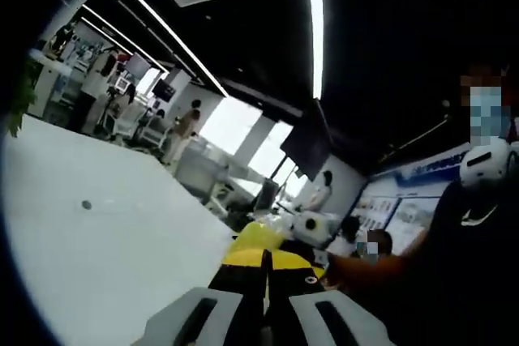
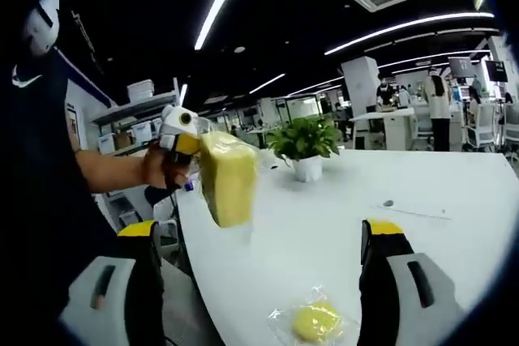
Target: Compare the silicone blocks by pressing each to a similar depth, holding the contact briefly, and releasing to observe deformation and rebound differences across the visible hardness samples.
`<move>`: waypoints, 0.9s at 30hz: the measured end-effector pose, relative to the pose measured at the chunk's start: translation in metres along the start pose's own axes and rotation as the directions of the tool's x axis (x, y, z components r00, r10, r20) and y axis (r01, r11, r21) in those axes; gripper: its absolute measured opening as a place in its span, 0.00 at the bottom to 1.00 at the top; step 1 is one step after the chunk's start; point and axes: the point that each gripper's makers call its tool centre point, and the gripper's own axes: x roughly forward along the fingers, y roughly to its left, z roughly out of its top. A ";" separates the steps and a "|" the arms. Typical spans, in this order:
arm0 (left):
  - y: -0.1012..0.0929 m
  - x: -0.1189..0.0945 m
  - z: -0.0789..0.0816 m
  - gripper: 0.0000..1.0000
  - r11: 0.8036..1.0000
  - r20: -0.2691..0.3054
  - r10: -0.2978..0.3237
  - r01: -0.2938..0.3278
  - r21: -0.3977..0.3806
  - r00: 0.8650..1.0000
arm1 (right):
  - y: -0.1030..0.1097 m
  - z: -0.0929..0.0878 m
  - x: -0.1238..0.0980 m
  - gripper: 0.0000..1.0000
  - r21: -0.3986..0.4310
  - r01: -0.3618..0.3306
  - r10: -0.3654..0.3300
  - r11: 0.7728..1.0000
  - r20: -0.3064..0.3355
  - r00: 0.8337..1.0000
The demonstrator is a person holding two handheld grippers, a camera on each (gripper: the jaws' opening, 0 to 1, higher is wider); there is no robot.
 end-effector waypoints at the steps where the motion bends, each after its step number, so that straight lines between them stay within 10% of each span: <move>1: -0.001 0.000 -0.001 0.00 1.000 -0.004 -0.006 0.006 -0.002 1.000 | 0.005 -0.002 0.002 0.82 0.007 -0.024 0.024 1.000 -0.012 1.000; 27: -0.019 0.006 -0.011 0.00 0.995 -0.022 -0.092 0.091 -0.046 0.995 | 0.041 0.014 0.023 0.51 0.057 -0.204 0.200 0.977 0.074 0.977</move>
